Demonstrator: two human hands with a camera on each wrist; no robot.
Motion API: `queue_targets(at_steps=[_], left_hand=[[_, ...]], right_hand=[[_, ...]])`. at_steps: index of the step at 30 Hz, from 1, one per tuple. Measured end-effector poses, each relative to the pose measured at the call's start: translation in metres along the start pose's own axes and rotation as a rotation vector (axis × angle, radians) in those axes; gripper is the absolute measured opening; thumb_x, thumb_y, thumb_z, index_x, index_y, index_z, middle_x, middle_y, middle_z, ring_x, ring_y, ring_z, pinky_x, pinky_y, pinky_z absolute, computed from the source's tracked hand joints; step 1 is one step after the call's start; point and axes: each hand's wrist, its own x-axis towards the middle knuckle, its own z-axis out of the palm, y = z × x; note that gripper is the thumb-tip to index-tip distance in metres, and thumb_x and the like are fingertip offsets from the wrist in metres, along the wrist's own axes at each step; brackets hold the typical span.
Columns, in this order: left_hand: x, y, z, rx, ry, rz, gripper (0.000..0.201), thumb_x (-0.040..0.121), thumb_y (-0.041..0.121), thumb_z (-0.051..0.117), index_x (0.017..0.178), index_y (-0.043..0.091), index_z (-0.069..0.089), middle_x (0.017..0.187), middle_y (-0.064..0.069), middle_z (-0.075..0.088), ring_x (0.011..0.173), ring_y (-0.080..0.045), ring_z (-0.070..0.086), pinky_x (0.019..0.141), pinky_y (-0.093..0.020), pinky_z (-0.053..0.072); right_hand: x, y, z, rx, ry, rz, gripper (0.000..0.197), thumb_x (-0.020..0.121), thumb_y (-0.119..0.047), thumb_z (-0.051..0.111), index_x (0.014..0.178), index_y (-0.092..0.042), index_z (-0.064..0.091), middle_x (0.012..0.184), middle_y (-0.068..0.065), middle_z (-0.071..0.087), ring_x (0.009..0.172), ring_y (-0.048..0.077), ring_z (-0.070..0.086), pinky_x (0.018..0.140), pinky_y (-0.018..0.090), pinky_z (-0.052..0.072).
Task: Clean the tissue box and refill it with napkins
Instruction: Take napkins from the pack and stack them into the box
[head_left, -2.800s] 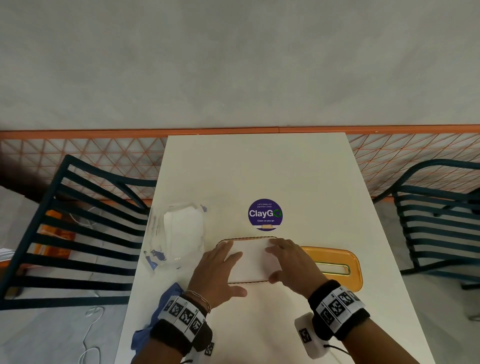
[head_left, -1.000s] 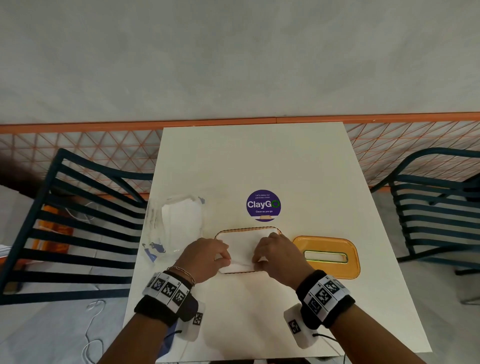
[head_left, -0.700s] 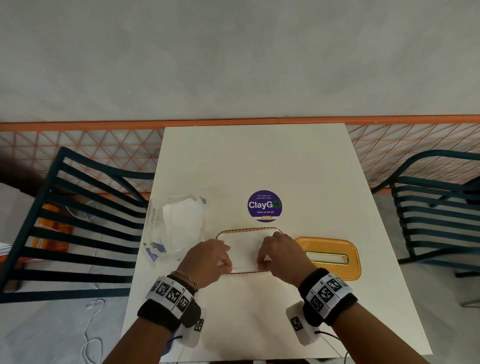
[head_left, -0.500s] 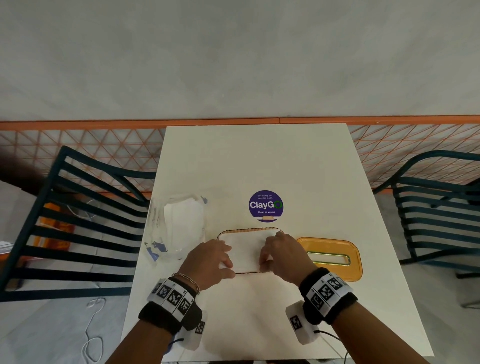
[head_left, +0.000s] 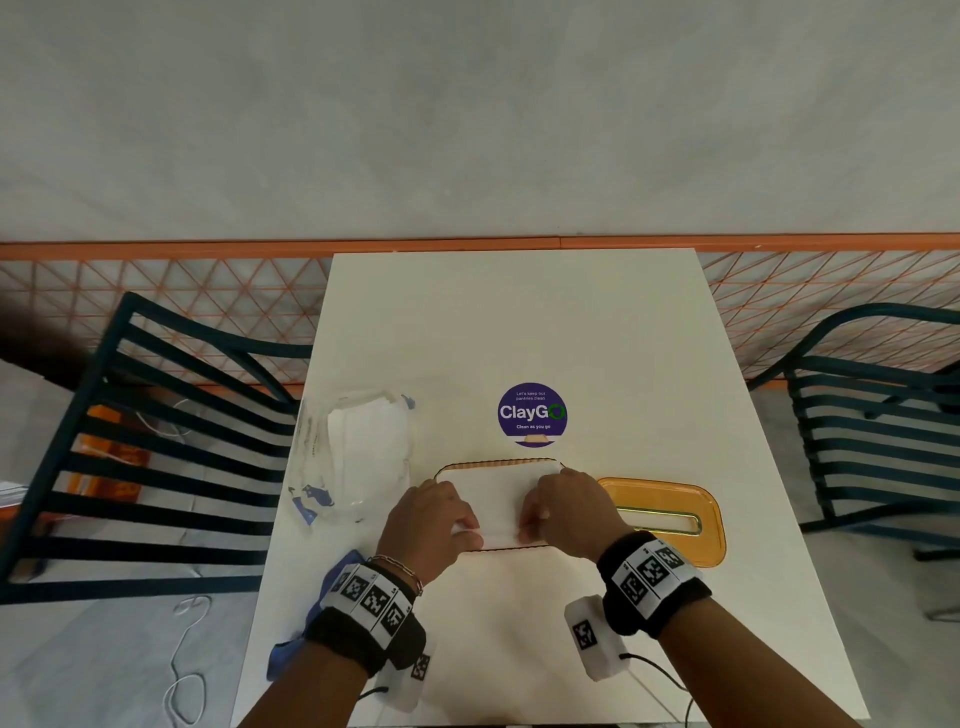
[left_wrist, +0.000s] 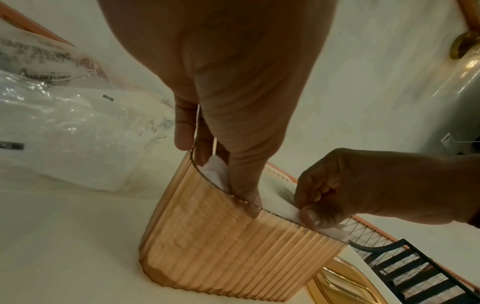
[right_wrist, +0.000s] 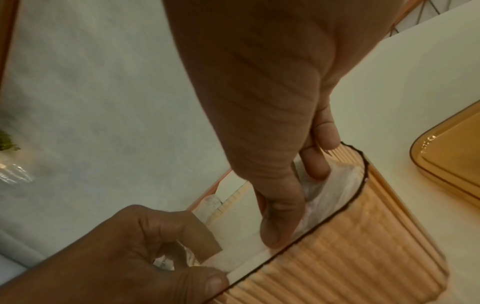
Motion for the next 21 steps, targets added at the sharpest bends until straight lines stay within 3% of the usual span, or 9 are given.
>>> queue_targets(at_steps=[9, 15, 19, 21], left_hand=[[0.007, -0.004, -0.015, 0.028, -0.096, 0.006, 0.041, 0.081, 0.040, 0.080, 0.120, 0.031, 0.072, 0.120, 0.011, 0.062, 0.117, -0.011, 0.051, 0.099, -0.030, 0.048], [0.014, -0.005, -0.023, 0.119, -0.136, 0.025, 0.051, 0.079, 0.042, 0.082, 0.126, 0.031, 0.069, 0.124, 0.010, 0.062, 0.120, -0.014, 0.051, 0.101, -0.030, 0.045], [0.018, -0.006, -0.023, 0.186, -0.162, 0.034, 0.059, 0.077, 0.046, 0.082, 0.132, 0.033, 0.065, 0.124, 0.009, 0.062, 0.120, -0.016, 0.051, 0.101, -0.031, 0.044], [0.021, -0.005, -0.024, 0.183, -0.151, 0.045, 0.051, 0.079, 0.047, 0.080, 0.127, 0.034, 0.068, 0.119, 0.009, 0.065, 0.115, -0.017, 0.054, 0.096, -0.029, 0.044]], right_hand=[[-0.002, 0.005, 0.001, -0.040, 0.031, -0.080, 0.014, 0.087, -0.034, 0.073, 0.097, -0.024, 0.076, 0.099, -0.003, 0.072, 0.095, 0.018, 0.061, 0.072, 0.025, 0.035], [-0.004, 0.009, 0.002, 0.027, 0.104, -0.073, 0.014, 0.093, -0.034, 0.064, 0.099, -0.022, 0.068, 0.094, -0.001, 0.074, 0.087, 0.021, 0.066, 0.076, 0.035, 0.055], [0.001, 0.012, 0.005, 0.035, 0.122, -0.049, 0.011, 0.095, -0.032, 0.063, 0.103, -0.024, 0.064, 0.093, -0.001, 0.074, 0.082, 0.022, 0.066, 0.076, 0.036, 0.056], [0.001, 0.014, 0.006, 0.045, 0.111, -0.060, 0.012, 0.094, -0.024, 0.064, 0.106, -0.026, 0.065, 0.093, -0.006, 0.076, 0.085, 0.018, 0.067, 0.078, 0.033, 0.055]])
